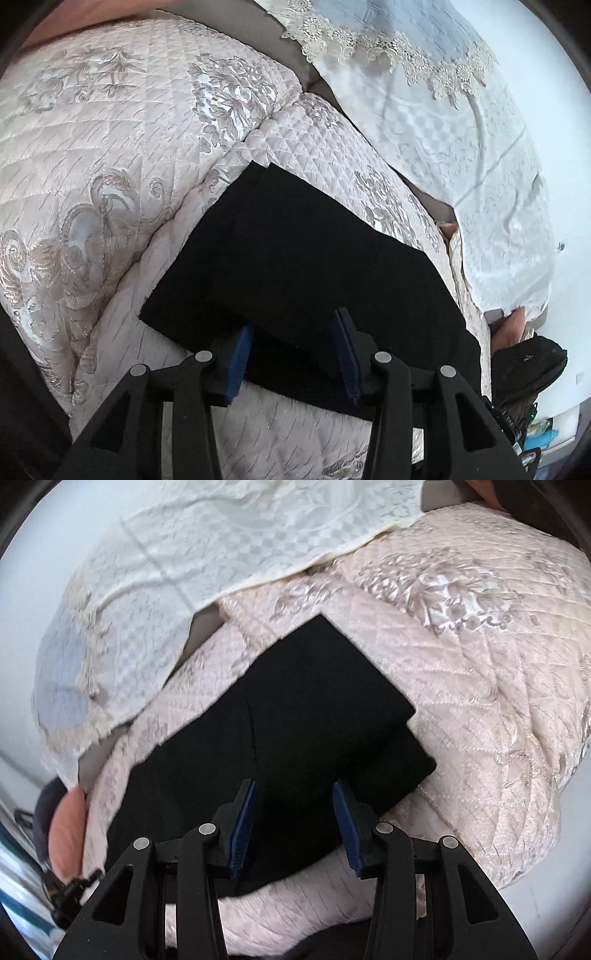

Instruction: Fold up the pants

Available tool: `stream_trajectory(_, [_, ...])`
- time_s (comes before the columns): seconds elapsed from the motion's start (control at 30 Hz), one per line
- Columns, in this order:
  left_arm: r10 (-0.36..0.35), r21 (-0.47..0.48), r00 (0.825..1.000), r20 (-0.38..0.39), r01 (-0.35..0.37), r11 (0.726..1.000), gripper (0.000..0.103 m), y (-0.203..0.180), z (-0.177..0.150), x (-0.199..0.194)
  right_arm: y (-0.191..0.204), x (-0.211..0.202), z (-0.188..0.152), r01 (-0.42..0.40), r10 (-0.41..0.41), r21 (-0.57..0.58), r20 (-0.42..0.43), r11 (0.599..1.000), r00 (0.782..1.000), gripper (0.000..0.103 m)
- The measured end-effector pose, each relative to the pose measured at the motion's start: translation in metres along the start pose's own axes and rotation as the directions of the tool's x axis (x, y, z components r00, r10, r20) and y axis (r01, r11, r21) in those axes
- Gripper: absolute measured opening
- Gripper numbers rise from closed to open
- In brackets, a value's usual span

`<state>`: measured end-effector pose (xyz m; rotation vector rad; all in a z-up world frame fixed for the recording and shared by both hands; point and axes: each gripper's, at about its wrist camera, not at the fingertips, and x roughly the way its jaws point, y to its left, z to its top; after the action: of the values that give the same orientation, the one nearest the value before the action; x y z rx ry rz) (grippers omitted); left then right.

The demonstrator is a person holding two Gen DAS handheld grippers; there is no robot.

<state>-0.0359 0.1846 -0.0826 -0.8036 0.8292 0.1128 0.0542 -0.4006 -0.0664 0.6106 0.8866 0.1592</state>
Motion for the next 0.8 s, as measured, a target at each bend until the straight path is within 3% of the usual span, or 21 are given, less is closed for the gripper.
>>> stream_trajectory(0.17, [0.065,0.052,0.997,0.044,-0.067,0.996,0.041,-0.011,0.003,0.006,-0.009,0.006,0.007,0.005,-0.006,0.071,0.015,0.997,1.0,0.043])
stream_trajectory(0.3, [0.114,0.066,0.992,0.046,-0.117,0.991,0.016,-0.009,0.008,0.009,-0.01,-0.001,0.009,0.051,-0.056,0.099,0.051,0.994,0.997,0.043])
stream_trajectory(0.37, [0.117,0.067,0.992,0.044,-0.119,0.991,0.01,-0.006,0.01,0.009,-0.014,-0.011,0.008,0.062,-0.072,0.113,0.087,0.992,0.994,0.043])
stream_trajectory(0.53, [0.118,0.094,0.992,0.043,-0.122,0.988,0.006,-0.007,0.013,0.01,-0.024,-0.009,0.015,0.117,-0.125,0.126,0.058,0.985,0.99,0.043])
stream_trajectory(0.63, [0.113,0.095,0.993,0.047,-0.117,0.989,0.005,-0.007,0.015,0.008,-0.023,-0.011,0.023,0.173,-0.183,0.114,0.082,0.978,0.98,0.044])
stream_trajectory(0.8, [0.109,0.101,0.993,0.048,-0.113,0.988,0.005,-0.008,0.016,0.009,-0.041,0.011,0.033,0.161,-0.165,0.168,0.012,0.972,0.986,0.045])
